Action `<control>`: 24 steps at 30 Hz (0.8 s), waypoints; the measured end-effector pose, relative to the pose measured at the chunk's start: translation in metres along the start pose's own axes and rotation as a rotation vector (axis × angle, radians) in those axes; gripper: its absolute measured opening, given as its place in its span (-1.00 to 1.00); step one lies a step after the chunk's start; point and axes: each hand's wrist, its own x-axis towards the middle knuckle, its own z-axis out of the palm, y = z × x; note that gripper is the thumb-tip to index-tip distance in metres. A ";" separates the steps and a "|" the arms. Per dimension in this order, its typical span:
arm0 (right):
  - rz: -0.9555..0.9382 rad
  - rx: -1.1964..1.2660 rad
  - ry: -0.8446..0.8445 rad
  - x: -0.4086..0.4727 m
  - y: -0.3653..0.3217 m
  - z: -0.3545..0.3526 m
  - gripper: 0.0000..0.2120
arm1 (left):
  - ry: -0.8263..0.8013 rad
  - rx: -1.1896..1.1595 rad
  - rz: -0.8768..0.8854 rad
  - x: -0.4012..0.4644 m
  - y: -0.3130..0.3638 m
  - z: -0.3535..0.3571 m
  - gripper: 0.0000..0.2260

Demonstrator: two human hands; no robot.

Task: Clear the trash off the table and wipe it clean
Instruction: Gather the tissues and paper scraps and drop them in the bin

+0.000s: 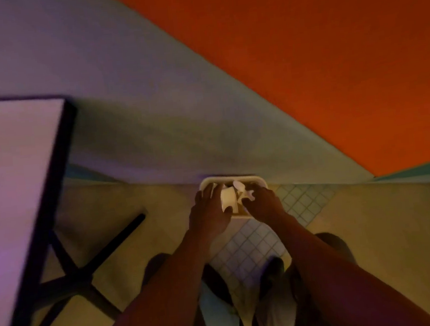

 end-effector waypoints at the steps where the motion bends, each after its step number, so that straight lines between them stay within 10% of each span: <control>1: -0.012 -0.003 -0.019 -0.015 -0.008 -0.010 -0.52 | -0.006 -0.013 -0.008 -0.014 0.007 -0.015 -0.36; 24: -0.434 0.065 0.011 -0.247 -0.292 -0.154 -0.59 | 0.446 -0.277 -0.086 -0.265 0.012 -0.337 -0.38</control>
